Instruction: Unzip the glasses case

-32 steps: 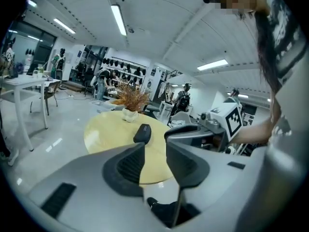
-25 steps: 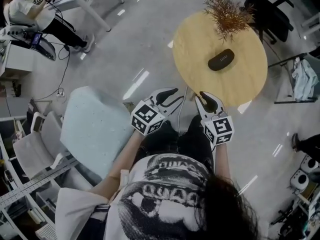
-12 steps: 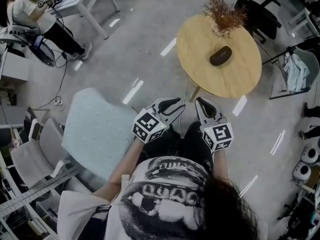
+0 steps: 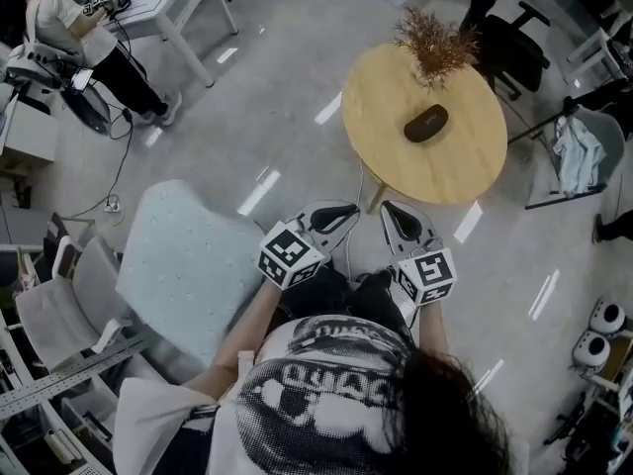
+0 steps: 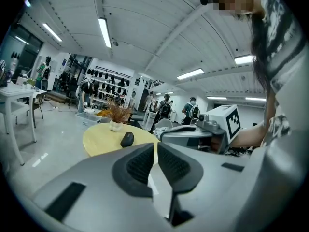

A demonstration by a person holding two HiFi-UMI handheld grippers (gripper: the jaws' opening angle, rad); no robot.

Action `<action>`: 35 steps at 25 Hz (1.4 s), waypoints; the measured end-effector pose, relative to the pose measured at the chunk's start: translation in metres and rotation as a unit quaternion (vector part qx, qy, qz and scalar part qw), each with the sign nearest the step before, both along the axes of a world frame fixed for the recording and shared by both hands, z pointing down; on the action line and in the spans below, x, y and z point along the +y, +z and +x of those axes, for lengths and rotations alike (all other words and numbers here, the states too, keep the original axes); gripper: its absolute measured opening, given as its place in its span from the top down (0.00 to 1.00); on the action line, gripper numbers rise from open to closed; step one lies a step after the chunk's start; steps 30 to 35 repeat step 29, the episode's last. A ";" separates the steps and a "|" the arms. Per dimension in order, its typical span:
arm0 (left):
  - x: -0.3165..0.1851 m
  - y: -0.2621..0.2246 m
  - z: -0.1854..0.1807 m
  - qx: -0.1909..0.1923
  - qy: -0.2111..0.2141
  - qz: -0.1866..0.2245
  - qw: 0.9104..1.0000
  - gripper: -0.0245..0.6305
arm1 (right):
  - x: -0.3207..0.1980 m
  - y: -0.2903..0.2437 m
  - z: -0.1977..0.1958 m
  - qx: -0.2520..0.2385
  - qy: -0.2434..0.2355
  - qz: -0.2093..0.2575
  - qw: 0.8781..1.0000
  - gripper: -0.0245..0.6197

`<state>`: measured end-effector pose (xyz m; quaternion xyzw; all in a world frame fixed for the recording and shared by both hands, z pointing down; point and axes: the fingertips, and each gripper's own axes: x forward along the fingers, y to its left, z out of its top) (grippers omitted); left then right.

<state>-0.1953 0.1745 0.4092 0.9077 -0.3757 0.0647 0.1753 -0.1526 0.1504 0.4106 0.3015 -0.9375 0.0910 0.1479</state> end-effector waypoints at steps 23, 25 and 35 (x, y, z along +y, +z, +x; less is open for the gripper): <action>0.000 -0.011 0.085 -0.018 -0.016 0.006 1.000 0.92 | 0.005 -0.003 0.084 -0.003 -0.021 -0.017 1.000 0.96; 0.000 -0.011 0.088 -0.019 -0.015 0.007 1.000 0.92 | 0.005 -0.003 0.087 -0.004 -0.021 -0.018 1.000 0.96; 0.001 -0.012 0.092 -0.020 -0.014 0.005 1.000 0.92 | 0.007 -0.003 0.092 -0.005 -0.022 -0.018 1.000 0.96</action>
